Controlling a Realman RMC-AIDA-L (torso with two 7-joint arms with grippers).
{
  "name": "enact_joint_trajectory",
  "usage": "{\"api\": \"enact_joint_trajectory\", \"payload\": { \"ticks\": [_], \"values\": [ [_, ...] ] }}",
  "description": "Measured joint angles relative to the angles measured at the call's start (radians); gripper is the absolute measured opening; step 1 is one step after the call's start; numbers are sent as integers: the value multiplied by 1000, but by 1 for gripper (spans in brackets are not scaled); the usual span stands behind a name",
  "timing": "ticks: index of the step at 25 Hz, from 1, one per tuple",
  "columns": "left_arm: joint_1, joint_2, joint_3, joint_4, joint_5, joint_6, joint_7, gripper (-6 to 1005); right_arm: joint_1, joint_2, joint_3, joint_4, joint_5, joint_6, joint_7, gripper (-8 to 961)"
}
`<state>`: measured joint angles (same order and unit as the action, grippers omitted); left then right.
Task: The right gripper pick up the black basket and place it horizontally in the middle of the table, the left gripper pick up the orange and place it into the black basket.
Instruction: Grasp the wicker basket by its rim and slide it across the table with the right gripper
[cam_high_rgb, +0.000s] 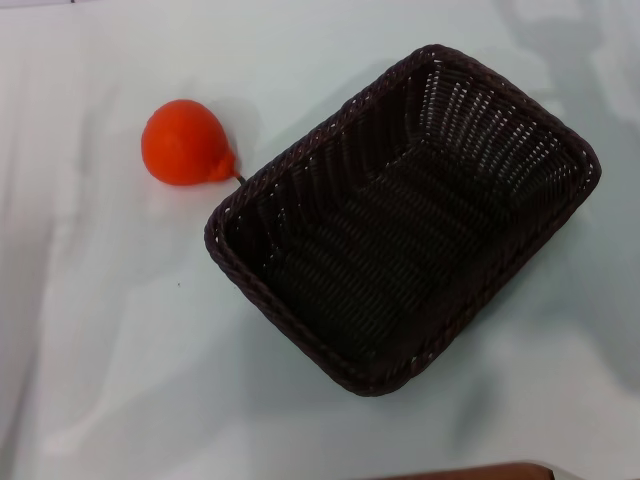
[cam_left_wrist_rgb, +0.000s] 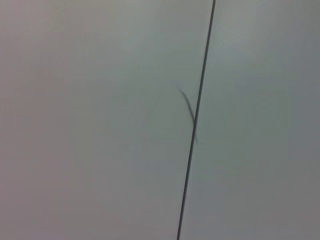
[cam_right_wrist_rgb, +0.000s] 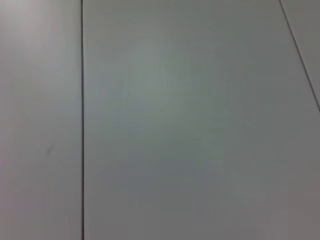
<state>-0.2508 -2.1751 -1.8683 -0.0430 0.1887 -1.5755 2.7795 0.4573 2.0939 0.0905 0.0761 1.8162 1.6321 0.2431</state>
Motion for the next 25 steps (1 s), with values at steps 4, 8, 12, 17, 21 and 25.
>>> {"api": "enact_joint_trajectory", "payload": {
  "ticks": [4, 8, 12, 17, 21, 25],
  "values": [
    [0, 0, 0, 0, 0, -3, 0, 843, 0, 0, 0, 2, 0, 0, 0, 945],
    [1, 0, 0, -3, -1, -2, 0, 844, 0, 0, 0, 3, 0, 0, 1, 945],
    [1, 0, -2, -6, -5, -6, 0, 844, 0, -4, -23, -5, -5, -5, 49, 946],
    [1, 0, -8, -8, -8, -2, 0, 844, 4, -14, -124, -191, -97, -21, 386, 946],
    [1, 1, -10, -8, -9, -1, 1, 844, 17, -10, -240, -456, -170, -72, 792, 946],
    [1, 1, -14, -9, -10, -1, 3, 843, 25, -13, -406, -742, -296, -132, 1224, 946]
  ]
}}
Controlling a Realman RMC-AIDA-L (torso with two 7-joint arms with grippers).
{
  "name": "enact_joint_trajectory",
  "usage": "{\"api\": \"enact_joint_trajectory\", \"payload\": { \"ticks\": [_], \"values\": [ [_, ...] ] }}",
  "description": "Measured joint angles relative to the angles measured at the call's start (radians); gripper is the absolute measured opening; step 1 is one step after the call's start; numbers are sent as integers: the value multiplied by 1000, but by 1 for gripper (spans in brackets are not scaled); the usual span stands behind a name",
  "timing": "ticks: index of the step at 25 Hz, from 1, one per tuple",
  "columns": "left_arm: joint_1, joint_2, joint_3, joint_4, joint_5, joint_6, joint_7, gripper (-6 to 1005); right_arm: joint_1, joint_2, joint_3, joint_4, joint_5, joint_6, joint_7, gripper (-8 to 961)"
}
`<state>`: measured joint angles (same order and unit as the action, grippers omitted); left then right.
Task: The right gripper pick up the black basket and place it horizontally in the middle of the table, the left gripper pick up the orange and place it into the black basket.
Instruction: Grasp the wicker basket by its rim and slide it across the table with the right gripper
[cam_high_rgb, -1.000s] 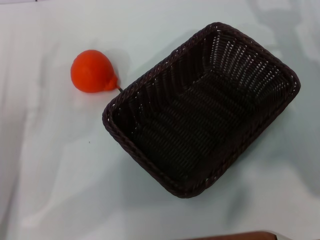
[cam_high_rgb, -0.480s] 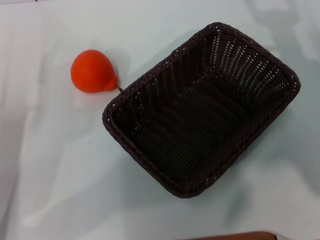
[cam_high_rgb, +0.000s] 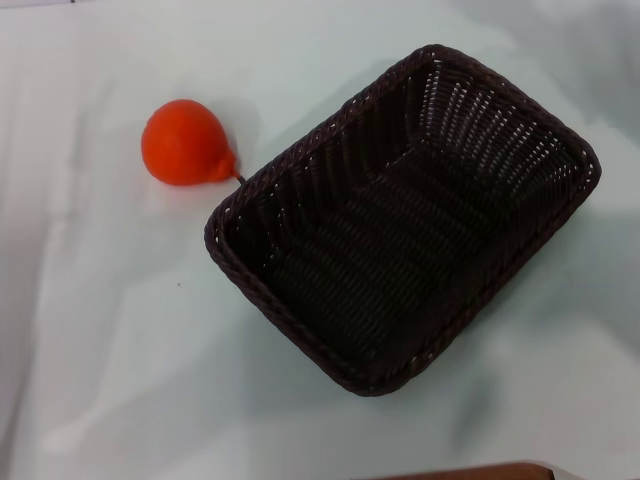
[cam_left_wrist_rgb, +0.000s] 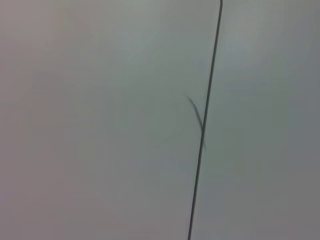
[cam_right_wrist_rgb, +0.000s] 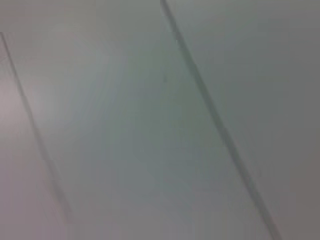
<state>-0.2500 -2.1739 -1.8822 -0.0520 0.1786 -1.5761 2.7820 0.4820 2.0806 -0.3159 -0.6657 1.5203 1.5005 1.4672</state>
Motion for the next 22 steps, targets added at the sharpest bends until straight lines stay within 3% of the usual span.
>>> {"api": "enact_joint_trajectory", "payload": {
  "ticks": [5, 8, 10, 13, 16, 22],
  "values": [
    [2, 0, -18, 0, -1, 1, -1, 843, 11, -12, -130, -411, -239, 4, 513, 945],
    [6, 1, -23, 0, -1, 1, -1, 843, 46, -45, -199, -631, -461, 90, 789, 945],
    [8, 2, -27, 0, -2, 1, -1, 843, 91, -64, -222, -710, -604, 169, 901, 945],
    [9, 1, -35, 0, -2, 1, -1, 843, 175, -71, -236, -771, -803, 259, 997, 945],
    [10, 0, -37, 0, -2, 1, -1, 843, 229, -65, -276, -771, -923, 302, 1020, 945],
    [8, 2, -39, 0, -2, 1, 0, 844, 261, -64, -382, -605, -982, 273, 1028, 946]
  ]
}}
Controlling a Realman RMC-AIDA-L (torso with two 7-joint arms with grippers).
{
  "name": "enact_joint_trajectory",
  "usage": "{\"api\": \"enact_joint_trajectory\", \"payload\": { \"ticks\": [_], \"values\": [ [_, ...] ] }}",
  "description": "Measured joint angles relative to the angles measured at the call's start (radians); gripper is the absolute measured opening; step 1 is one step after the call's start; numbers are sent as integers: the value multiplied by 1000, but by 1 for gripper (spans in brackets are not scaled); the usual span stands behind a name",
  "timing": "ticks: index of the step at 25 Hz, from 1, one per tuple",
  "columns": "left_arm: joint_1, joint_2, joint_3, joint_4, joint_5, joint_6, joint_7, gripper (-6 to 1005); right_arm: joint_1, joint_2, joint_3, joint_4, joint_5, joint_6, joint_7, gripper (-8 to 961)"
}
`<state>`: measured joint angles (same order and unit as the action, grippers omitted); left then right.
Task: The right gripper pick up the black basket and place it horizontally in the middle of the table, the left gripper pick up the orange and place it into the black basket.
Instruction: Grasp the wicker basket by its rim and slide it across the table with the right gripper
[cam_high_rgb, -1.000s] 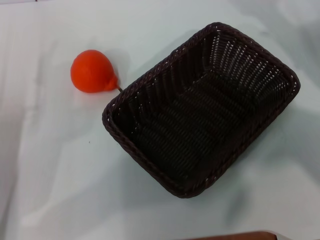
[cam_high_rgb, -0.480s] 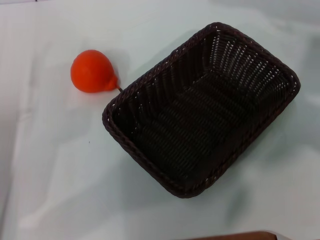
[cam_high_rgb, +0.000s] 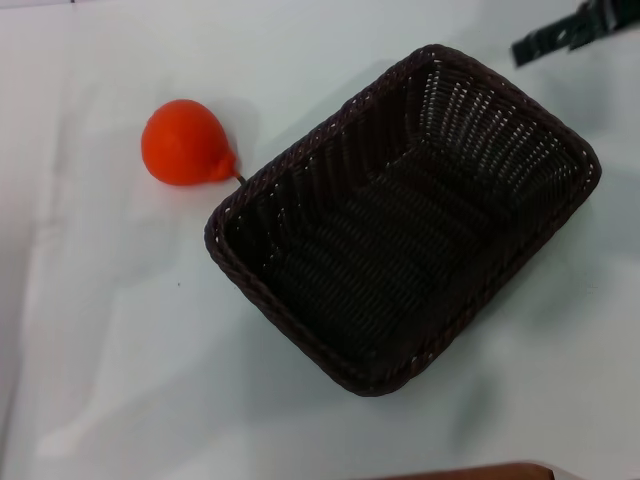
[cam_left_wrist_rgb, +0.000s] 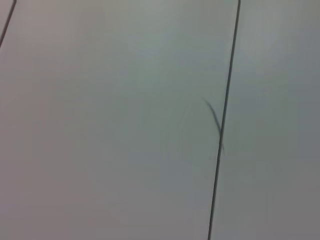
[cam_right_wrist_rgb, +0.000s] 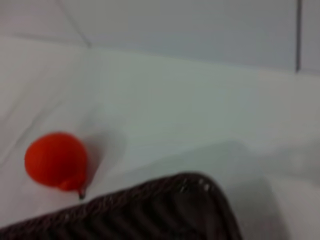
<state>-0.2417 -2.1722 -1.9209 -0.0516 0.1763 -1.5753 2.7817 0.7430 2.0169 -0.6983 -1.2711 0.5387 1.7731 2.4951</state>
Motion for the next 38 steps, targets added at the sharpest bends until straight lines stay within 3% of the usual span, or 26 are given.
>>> {"api": "enact_joint_trajectory", "payload": {
  "ticks": [7, 15, 22, 27, 38],
  "values": [
    [2, 0, -19, 1, 0, 12, 0, 844, 2, 12, -38, 127, -103, -92, 21, 946],
    [-4, -1, -28, 3, 0, 45, 0, 844, 6, 23, -62, 257, -103, -192, 11, 946],
    [0, -1, -27, 0, 0, 62, 3, 843, -3, 36, -50, 272, -88, -245, 13, 921],
    [5, -1, -27, 3, 0, 63, 7, 843, -7, 39, -58, 278, -80, -245, -5, 734],
    [15, 3, -27, 0, 0, 66, 20, 843, -8, 51, -36, 273, -80, -255, 5, 486]
  ]
}}
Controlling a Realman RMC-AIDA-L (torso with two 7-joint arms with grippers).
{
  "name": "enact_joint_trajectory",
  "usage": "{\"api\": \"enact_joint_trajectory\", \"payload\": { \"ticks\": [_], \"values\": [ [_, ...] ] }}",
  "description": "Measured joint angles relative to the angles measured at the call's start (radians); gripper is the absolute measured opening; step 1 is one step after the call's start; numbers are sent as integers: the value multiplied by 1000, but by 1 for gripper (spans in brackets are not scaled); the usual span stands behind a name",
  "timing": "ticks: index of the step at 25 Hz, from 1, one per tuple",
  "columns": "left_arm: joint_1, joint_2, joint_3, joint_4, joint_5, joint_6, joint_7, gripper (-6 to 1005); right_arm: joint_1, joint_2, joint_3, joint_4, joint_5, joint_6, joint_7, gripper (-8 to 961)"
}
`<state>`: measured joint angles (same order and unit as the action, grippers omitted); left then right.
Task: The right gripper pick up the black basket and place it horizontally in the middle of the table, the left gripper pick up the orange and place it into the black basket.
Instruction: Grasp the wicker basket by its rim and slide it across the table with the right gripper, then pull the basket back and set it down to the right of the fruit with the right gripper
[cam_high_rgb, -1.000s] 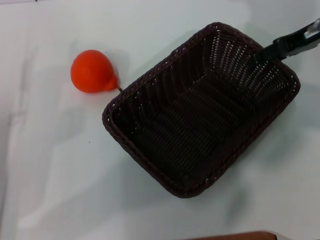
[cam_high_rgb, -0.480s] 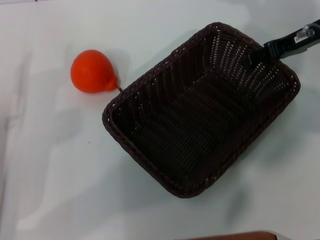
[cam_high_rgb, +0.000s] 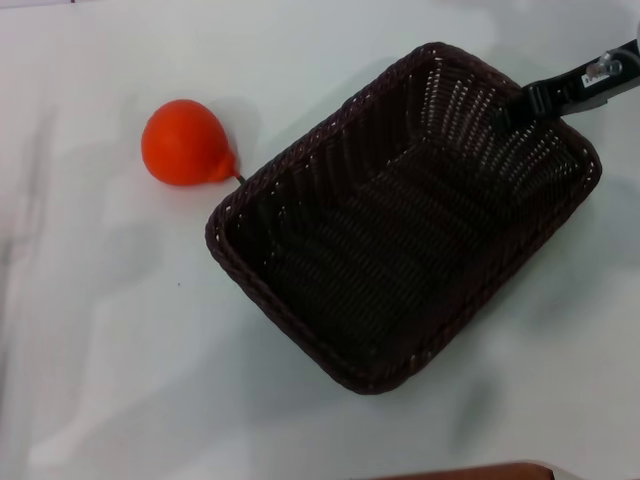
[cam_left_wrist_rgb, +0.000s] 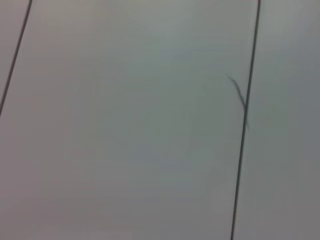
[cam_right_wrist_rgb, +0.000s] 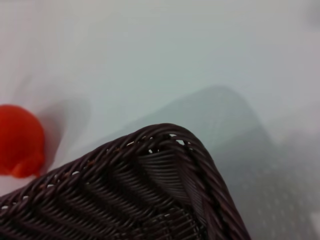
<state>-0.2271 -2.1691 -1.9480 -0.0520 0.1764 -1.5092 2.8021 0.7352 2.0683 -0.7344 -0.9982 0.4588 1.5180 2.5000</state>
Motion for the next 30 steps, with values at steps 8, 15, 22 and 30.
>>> {"api": "enact_joint_trajectory", "payload": {
  "ticks": [8, 15, 22, 30],
  "values": [
    [1, 2, 0, -7, 1, -6, 46, 843, -45, 25, 15, -66, 23, 25, 133, 197],
    [0, 6, 1, -34, 6, 15, 48, 840, -225, 30, -29, -230, 319, 70, 270, 198],
    [-21, 20, 13, -41, 15, 54, 49, 840, -404, 42, -175, -376, 364, 48, 400, 200],
    [-39, 42, 14, -33, 24, 84, 49, 840, -511, 52, -223, -435, 391, 28, 443, 201]
  ]
}}
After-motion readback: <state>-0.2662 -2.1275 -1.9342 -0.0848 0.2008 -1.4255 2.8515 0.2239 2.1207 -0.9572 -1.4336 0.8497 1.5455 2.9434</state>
